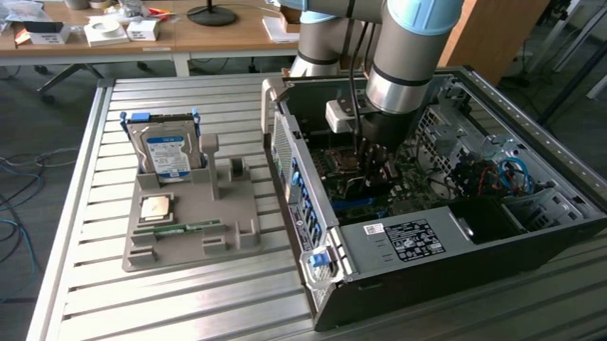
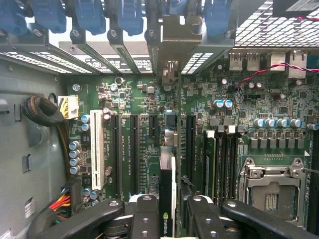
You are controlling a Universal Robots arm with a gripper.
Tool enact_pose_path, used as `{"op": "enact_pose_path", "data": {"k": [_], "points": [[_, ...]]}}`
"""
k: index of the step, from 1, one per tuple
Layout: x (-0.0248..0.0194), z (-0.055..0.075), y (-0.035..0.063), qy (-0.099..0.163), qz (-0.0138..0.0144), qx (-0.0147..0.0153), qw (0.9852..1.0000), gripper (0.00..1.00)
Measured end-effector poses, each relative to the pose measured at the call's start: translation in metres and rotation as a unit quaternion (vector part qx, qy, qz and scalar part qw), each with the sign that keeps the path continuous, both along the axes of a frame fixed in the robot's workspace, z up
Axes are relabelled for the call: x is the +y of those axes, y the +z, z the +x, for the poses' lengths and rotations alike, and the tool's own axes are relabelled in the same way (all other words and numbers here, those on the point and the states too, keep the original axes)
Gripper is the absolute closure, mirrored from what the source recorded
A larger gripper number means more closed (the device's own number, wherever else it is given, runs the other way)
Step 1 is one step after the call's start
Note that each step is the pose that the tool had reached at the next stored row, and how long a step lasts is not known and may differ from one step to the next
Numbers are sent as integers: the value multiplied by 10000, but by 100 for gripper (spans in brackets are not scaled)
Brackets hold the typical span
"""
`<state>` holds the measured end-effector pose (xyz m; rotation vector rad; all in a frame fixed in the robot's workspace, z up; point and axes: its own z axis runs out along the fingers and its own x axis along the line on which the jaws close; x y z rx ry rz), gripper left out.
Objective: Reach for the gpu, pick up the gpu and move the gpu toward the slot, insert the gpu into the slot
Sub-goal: 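Insert the gpu into the slot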
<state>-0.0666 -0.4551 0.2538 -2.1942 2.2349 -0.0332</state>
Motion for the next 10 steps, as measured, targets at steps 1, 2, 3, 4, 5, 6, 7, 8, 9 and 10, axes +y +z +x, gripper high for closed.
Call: {"op": "enact_pose_path", "data": {"k": [1, 2, 3, 4, 5, 6, 7, 8, 9, 10], "points": [[0, 0, 0, 0, 0, 0, 10000, 73], [0, 0, -2, 0, -1, 0, 10000, 73], [0, 0, -8, 0, 0, 0, 10000, 73], [0, 0, -11, 0, 0, 0, 10000, 73], [0, 0, -11, 0, -1, 0, 10000, 73], [0, 0, -11, 0, -1, 0, 10000, 73], [0, 0, -11, 0, -1, 0, 10000, 73], [0, 0, -13, 0, 0, 0, 10000, 73], [0, 0, -14, 0, 3, 0, 10000, 73], [0, 0, -15, 0, 4, 0, 10000, 73]]}}
